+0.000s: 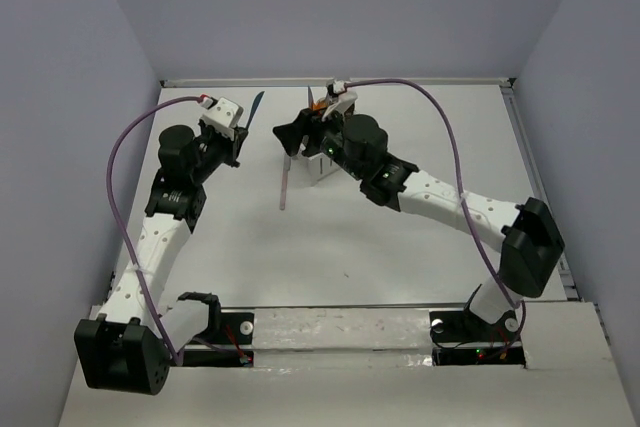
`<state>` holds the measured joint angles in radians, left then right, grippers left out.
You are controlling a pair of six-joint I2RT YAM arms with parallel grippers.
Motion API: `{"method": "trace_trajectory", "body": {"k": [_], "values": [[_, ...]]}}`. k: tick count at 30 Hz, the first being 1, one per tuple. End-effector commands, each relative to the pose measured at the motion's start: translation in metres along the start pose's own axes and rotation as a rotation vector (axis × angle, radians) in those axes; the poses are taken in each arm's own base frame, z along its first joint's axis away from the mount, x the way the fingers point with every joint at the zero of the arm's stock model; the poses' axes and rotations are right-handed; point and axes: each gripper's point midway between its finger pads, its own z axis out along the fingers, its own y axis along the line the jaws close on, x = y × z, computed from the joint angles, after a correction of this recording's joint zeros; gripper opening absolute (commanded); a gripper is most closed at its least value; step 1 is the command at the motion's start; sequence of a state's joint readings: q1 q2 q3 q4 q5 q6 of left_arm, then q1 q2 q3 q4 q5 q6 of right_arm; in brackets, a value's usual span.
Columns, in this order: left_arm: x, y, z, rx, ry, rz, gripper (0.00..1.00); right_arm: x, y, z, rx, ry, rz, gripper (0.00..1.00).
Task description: Sort the eating utensils into containers
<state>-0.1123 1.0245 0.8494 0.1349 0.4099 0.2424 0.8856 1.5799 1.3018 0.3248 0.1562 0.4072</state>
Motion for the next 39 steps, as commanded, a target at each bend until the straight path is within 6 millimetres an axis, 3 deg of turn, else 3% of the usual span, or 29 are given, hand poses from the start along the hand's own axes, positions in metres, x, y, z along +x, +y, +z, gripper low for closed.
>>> {"method": "trace_trajectory", "body": {"k": [1, 5, 22, 29, 31, 33, 37, 38, 39], "values": [[-0.035, -0.012, -0.005, 0.029, -0.119, 0.002, 0.0, -0.026, 0.042, 0.021, -0.135, -0.1, 0.124, 0.67], [-0.036, -0.017, -0.009, 0.041, -0.147, -0.019, 0.0, -0.021, 0.052, 0.033, -0.193, -0.113, 0.182, 0.66], [-0.026, -0.032, -0.01, 0.083, -0.143, -0.046, 0.0, 0.019, 0.044, 0.072, -0.174, -0.074, 0.271, 0.57], [-0.018, -0.036, -0.009, 0.097, -0.131, -0.058, 0.0, 0.031, 0.042, 0.083, -0.168, -0.053, 0.288, 0.4], [-0.021, -0.037, -0.009, 0.105, -0.137, -0.058, 0.0, 0.037, 0.042, 0.086, -0.177, -0.04, 0.287, 0.18], [-0.019, -0.037, -0.009, 0.105, -0.135, -0.059, 0.0, 0.041, 0.043, 0.088, -0.184, -0.029, 0.279, 0.03], [-0.008, -0.036, -0.009, 0.092, -0.106, -0.055, 0.0, 0.04, 0.04, 0.083, -0.185, -0.033, 0.199, 0.0], [-0.005, -0.036, -0.009, 0.093, -0.095, -0.047, 0.3, 0.032, 0.035, 0.078, -0.164, -0.057, 0.127, 0.0], [0.003, -0.038, -0.009, 0.105, -0.07, -0.043, 0.51, 0.026, 0.03, 0.074, -0.142, -0.073, 0.077, 0.0]]}}
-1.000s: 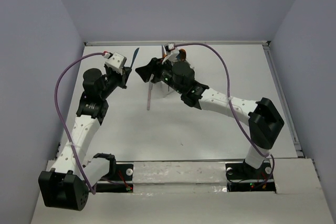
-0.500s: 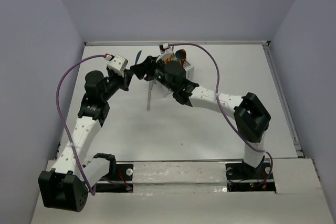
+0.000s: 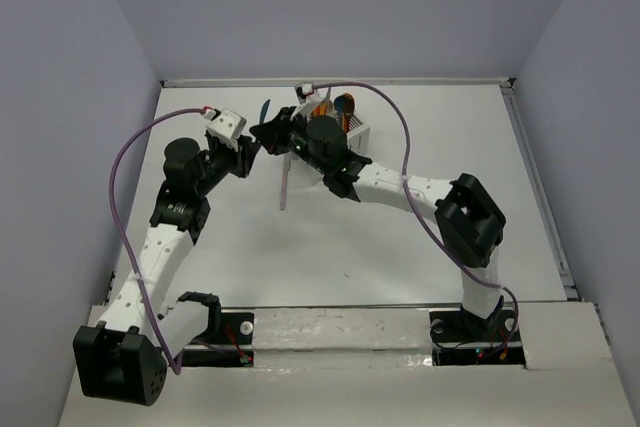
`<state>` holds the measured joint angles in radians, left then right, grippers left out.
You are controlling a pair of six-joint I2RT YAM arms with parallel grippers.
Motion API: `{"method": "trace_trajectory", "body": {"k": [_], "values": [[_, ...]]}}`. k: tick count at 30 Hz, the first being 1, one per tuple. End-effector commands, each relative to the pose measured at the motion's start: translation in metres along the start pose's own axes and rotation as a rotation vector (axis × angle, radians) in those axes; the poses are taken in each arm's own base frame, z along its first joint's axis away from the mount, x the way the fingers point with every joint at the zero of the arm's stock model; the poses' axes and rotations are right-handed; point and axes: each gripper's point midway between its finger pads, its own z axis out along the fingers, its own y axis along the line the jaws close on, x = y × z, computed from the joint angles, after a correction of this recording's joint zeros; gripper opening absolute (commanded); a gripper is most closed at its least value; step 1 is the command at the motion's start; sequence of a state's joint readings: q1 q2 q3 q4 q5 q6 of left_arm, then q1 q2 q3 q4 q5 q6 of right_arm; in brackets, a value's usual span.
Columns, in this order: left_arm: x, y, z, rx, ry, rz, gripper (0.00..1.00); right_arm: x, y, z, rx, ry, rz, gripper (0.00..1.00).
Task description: Sort the eating utensils into containers
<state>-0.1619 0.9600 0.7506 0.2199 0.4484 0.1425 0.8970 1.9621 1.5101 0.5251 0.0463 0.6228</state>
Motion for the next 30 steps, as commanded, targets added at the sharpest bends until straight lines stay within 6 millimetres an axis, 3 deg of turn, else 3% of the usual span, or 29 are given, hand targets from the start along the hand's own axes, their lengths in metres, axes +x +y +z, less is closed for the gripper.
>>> {"method": "trace_trajectory", "body": {"k": [1, 2, 4, 5, 8, 10, 15, 19, 20, 30], "values": [[0.007, -0.005, -0.003, 0.027, 0.007, 0.042, 0.7, -0.049, 0.018, -0.015, -0.007, -0.118, -0.193, 0.0], [0.013, -0.005, -0.002, 0.024, 0.021, 0.041, 0.99, -0.068, 0.012, -0.024, 0.056, -0.167, -0.281, 0.0], [0.024, -0.001, -0.002, 0.001, 0.047, 0.044, 0.99, -0.085, 0.0, -0.034, 0.141, -0.205, -0.373, 0.0], [0.033, 0.002, -0.003, -0.011, 0.061, 0.047, 0.99, -0.103, -0.009, -0.044, 0.223, -0.25, -0.45, 0.0], [0.046, 0.015, -0.002, -0.077, 0.089, 0.046, 0.99, -0.124, -0.031, -0.053, 0.357, -0.288, -0.562, 0.0], [0.054, 0.022, -0.001, -0.105, 0.114, 0.037, 0.99, -0.136, -0.057, -0.056, 0.477, -0.299, -0.63, 0.0], [0.071, 0.029, 0.001, -0.121, 0.16, 0.022, 0.99, -0.142, -0.086, -0.05, 0.589, -0.304, -0.676, 0.0], [0.076, 0.029, 0.002, -0.112, 0.177, 0.021, 0.99, -0.134, -0.112, -0.039, 0.625, -0.283, -0.683, 0.0], [0.076, 0.029, 0.001, -0.113, 0.175, 0.023, 0.99, -0.128, -0.124, -0.036, 0.634, -0.267, -0.679, 0.0], [0.072, 0.033, -0.003, -0.133, 0.149, 0.045, 0.99, -0.055, -0.166, -0.032, 0.641, -0.089, -0.616, 0.02]]}}
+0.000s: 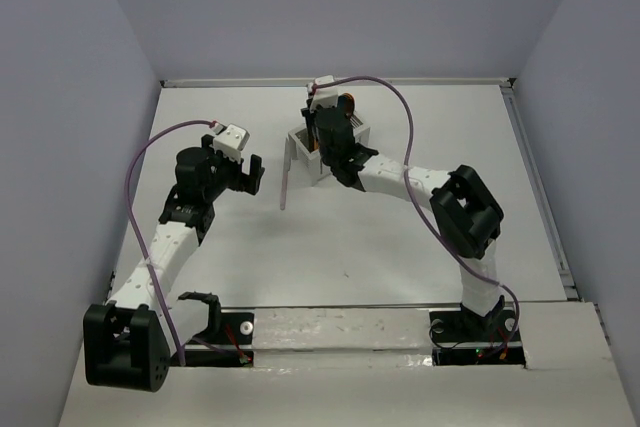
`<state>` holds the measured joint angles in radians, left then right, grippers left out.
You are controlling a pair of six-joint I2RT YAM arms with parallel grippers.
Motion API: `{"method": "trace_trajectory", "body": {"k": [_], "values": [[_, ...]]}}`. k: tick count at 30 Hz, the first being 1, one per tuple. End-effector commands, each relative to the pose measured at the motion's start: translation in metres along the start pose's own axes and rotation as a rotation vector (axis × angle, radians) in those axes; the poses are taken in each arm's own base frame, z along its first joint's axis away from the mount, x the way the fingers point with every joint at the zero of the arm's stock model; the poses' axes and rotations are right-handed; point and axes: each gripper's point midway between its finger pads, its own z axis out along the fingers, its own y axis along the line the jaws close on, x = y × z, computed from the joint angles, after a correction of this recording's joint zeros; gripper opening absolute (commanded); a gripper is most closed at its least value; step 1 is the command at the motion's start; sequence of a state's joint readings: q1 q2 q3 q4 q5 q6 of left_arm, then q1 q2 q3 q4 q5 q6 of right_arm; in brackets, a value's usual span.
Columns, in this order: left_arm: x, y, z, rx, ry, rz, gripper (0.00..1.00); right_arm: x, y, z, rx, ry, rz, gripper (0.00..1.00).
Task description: Sort the eating utensils into containers
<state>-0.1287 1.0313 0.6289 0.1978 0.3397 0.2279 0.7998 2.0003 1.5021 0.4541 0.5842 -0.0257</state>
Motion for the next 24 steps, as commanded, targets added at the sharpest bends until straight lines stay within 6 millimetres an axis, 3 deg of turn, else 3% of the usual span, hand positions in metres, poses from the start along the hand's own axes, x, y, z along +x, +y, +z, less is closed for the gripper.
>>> {"method": "trace_trajectory", "body": {"k": [1, 3, 6, 10, 14, 15, 17, 18, 20, 21, 22, 24], "values": [[-0.018, 0.006, -0.004, -0.023, -0.069, 0.035, 0.99, 0.01, 0.008, -0.001, -0.015, 0.031, 0.034, 0.09], [-0.017, 0.006, -0.004, -0.023, -0.068, 0.034, 0.99, 0.01, 0.009, -0.003, -0.024, 0.046, 0.027, 0.32], [-0.017, 0.006, -0.003, -0.017, -0.064, 0.032, 0.99, -0.005, 0.005, -0.009, -0.028, 0.047, 0.026, 0.53], [-0.016, 0.004, -0.002, -0.002, -0.056, 0.024, 0.99, -0.041, -0.001, -0.028, -0.033, 0.001, 0.042, 0.6], [-0.016, 0.003, -0.001, 0.004, -0.053, 0.018, 0.99, -0.062, 0.033, -0.056, -0.078, -0.045, -0.071, 0.61], [-0.017, 0.005, -0.001, -0.009, -0.052, 0.019, 0.99, -0.053, 0.06, -0.071, -0.117, -0.027, -0.1, 0.62], [-0.018, 0.011, -0.003, -0.039, -0.055, 0.02, 0.99, -0.036, 0.082, -0.082, -0.147, 0.02, -0.14, 0.65], [-0.023, 0.021, -0.006, -0.091, -0.069, 0.017, 0.99, -0.012, 0.096, -0.086, -0.164, 0.097, -0.163, 0.66], [-0.024, 0.035, -0.011, -0.154, -0.082, 0.003, 0.99, 0.017, 0.117, -0.094, -0.21, 0.2, -0.164, 0.67], [-0.028, 0.042, -0.014, -0.185, -0.1, -0.009, 0.99, 0.03, 0.126, -0.099, -0.233, 0.296, -0.115, 0.67], [-0.028, 0.047, -0.016, -0.201, -0.102, -0.018, 0.99, 0.058, 0.132, -0.098, -0.232, 0.36, -0.126, 0.67], [-0.029, 0.059, -0.023, -0.239, -0.113, -0.036, 0.99, 0.082, 0.136, -0.099, -0.219, 0.433, -0.126, 0.67]]}}
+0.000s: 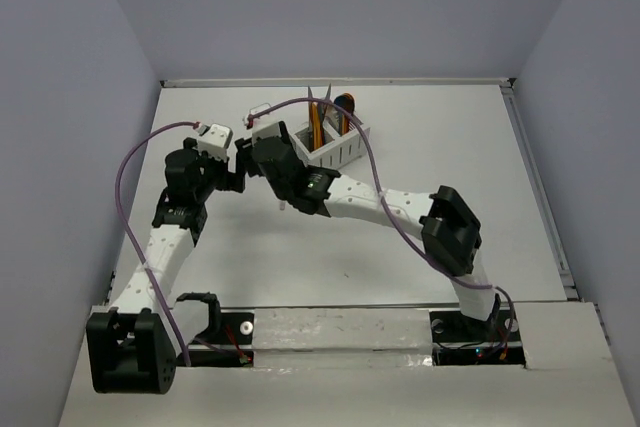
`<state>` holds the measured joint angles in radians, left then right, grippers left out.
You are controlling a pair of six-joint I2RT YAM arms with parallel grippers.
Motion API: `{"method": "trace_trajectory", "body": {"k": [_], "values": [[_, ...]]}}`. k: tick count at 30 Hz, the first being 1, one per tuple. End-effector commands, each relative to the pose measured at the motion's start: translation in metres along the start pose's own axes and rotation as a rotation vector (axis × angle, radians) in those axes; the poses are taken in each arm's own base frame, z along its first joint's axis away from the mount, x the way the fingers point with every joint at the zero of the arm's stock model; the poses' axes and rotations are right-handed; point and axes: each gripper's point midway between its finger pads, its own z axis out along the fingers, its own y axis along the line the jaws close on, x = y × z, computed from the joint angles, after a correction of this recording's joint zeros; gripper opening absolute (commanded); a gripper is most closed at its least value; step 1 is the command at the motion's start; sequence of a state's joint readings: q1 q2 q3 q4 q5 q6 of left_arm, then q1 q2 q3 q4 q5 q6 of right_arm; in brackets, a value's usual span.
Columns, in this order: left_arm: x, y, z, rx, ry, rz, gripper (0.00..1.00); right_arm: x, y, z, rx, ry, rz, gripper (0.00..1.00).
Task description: Sort the eating utensils into containers
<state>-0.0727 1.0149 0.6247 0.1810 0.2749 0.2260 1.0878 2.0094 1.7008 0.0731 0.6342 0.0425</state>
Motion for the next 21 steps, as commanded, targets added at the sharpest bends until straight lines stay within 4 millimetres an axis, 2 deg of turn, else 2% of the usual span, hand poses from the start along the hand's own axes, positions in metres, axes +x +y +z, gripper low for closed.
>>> {"method": "trace_trajectory", "body": {"k": [1, 2, 3, 8, 9, 14, 21], "values": [[-0.035, 0.032, -0.012, -0.127, -0.134, -0.037, 0.99, 0.098, 0.01, 0.014, 0.006, 0.316, -0.023, 0.67], [-0.035, 0.032, -0.013, -0.127, -0.138, -0.041, 0.99, 0.102, 0.011, 0.017, 0.013, 0.327, -0.019, 0.68], [-0.036, 0.046, -0.018, -0.168, -0.149, -0.049, 0.99, 0.109, 0.011, 0.017, 0.018, 0.35, -0.027, 0.68], [-0.04, 0.06, -0.026, -0.231, -0.171, -0.06, 0.99, 0.124, 0.014, 0.029, 0.042, 0.359, -0.045, 0.68], [-0.04, 0.062, -0.027, -0.244, -0.174, -0.06, 0.99, 0.135, 0.017, 0.031, 0.038, 0.378, -0.054, 0.68], [-0.032, 0.082, -0.031, -0.317, -0.16, -0.082, 0.99, 0.166, 0.0, 0.044, 0.062, 0.443, -0.006, 0.68], [-0.033, 0.079, -0.032, -0.293, -0.178, -0.083, 0.99, 0.201, -0.002, 0.054, 0.051, 0.506, -0.024, 0.68]]}}
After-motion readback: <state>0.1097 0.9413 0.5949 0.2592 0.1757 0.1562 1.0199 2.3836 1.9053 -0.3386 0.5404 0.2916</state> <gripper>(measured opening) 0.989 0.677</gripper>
